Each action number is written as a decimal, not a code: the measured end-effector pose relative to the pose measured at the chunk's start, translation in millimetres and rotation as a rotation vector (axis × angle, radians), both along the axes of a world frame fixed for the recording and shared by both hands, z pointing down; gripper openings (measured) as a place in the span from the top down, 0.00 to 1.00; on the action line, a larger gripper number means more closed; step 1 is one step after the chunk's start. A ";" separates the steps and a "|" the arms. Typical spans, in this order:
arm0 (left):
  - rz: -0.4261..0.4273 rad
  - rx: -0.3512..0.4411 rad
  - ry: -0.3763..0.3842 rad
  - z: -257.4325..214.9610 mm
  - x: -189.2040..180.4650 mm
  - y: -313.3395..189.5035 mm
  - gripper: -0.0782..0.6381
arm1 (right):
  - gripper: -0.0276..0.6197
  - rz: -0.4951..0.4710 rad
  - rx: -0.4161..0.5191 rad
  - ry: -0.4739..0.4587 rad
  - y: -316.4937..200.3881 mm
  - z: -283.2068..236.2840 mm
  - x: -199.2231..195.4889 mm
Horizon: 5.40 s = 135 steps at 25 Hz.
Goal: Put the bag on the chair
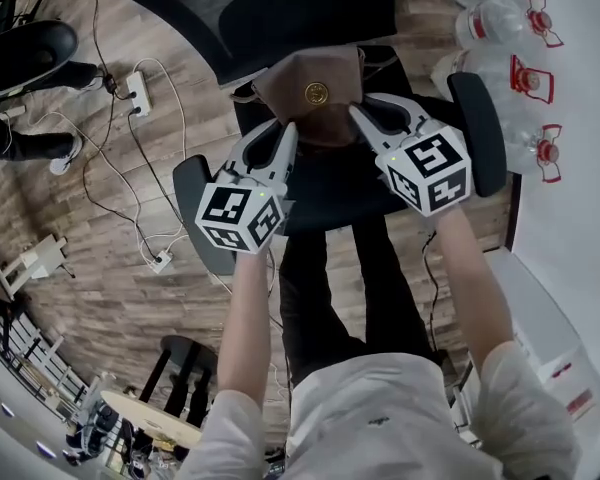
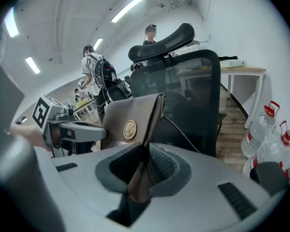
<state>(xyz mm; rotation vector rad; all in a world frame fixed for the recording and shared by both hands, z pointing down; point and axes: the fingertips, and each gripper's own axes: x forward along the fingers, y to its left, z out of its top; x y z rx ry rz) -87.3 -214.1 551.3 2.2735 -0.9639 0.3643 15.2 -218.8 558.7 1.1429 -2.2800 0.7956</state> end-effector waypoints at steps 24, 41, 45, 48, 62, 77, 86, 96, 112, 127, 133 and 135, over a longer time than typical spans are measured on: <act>-0.006 0.076 -0.127 100.2 0.4 -39.6 0.84 | 0.86 -0.004 0.010 0.048 -35.8 102.6 -1.6; 0.013 0.126 -0.172 138.9 3.7 -68.3 0.84 | 0.87 -0.054 0.016 0.092 -67.9 137.6 -0.1; 0.025 0.137 -0.193 148.3 11.9 -76.0 0.84 | 0.87 -0.051 0.006 0.107 -73.4 145.6 6.8; 0.042 0.136 -0.198 155.0 17.5 -78.8 0.84 | 0.87 -0.047 -0.003 0.114 -77.4 152.1 12.1; 0.115 0.143 -0.290 183.6 16.6 -99.0 0.84 | 0.86 -0.082 -0.031 0.165 -94.5 177.3 8.8; 0.126 0.118 -0.301 200.9 15.6 -101.9 0.84 | 0.84 -0.080 -0.074 0.189 -102.6 200.6 11.3; 0.131 0.103 -0.340 215.0 14.3 -100.0 0.83 | 0.83 -0.058 -0.084 0.212 -106.5 209.5 13.7; 0.099 0.040 -0.345 227.9 9.0 -98.7 0.82 | 0.82 -0.034 -0.077 0.219 -107.2 213.8 15.3; 0.058 0.007 -0.346 227.9 5.6 -97.4 0.67 | 0.75 -0.037 -0.062 0.194 -96.6 203.1 17.3; -0.023 0.004 -0.320 186.3 3.8 -86.5 0.64 | 0.75 -0.047 -0.044 0.187 -74.5 162.9 26.1; -0.015 0.022 -0.312 159.5 9.3 -69.9 0.64 | 0.75 -0.039 -0.037 0.142 -57.0 135.8 28.2; -0.024 0.030 -0.303 148.7 9.5 -65.6 0.64 | 0.75 -0.038 -0.029 0.128 -50.8 125.2 28.8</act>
